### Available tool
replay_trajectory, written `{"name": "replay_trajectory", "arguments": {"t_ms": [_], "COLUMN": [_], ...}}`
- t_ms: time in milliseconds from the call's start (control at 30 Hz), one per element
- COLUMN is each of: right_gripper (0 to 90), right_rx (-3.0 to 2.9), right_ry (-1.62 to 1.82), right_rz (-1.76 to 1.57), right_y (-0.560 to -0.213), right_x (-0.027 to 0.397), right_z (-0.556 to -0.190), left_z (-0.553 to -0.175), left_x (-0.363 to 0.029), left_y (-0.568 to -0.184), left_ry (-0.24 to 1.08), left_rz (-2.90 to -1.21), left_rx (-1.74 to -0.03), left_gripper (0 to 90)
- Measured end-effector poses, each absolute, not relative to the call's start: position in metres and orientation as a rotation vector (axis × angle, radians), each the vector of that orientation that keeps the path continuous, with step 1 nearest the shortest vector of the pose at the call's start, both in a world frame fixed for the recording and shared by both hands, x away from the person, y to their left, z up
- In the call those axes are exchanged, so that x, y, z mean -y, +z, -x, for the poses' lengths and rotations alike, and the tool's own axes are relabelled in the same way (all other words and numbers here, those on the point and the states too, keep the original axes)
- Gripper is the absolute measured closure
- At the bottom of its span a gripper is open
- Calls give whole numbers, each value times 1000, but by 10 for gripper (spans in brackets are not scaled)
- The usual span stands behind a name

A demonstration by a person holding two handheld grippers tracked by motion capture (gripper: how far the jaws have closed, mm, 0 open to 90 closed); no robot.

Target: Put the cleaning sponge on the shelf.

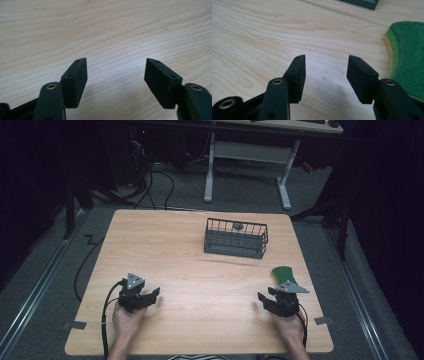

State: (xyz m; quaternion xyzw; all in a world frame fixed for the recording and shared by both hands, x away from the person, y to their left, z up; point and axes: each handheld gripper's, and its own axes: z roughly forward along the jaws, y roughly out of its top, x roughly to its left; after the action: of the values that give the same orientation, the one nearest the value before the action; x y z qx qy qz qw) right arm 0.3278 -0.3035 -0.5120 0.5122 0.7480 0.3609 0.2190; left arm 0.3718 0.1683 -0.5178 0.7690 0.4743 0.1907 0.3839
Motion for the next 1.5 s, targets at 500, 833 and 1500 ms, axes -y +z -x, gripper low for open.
{"name": "replay_trajectory", "arguments": {"t_ms": [500,833,1500], "right_gripper": [613,634,640], "right_rx": [-2054,-2052,-1944], "right_ry": [1072,1139,1192], "right_rz": [-1395,-1421,-1454], "right_y": [-470,-454,-423], "right_x": [320,329,339], "right_z": [-347,-366,-416], "left_z": [-400,-431,-482], "left_x": [-132,-111,-66], "left_y": [-478,-451,-419], "left_ry": [419,378,362], "left_rz": [-1962,-1944,-1925], "left_rx": [-1118,-1085,-1058], "left_gripper": [395,419,445]}}
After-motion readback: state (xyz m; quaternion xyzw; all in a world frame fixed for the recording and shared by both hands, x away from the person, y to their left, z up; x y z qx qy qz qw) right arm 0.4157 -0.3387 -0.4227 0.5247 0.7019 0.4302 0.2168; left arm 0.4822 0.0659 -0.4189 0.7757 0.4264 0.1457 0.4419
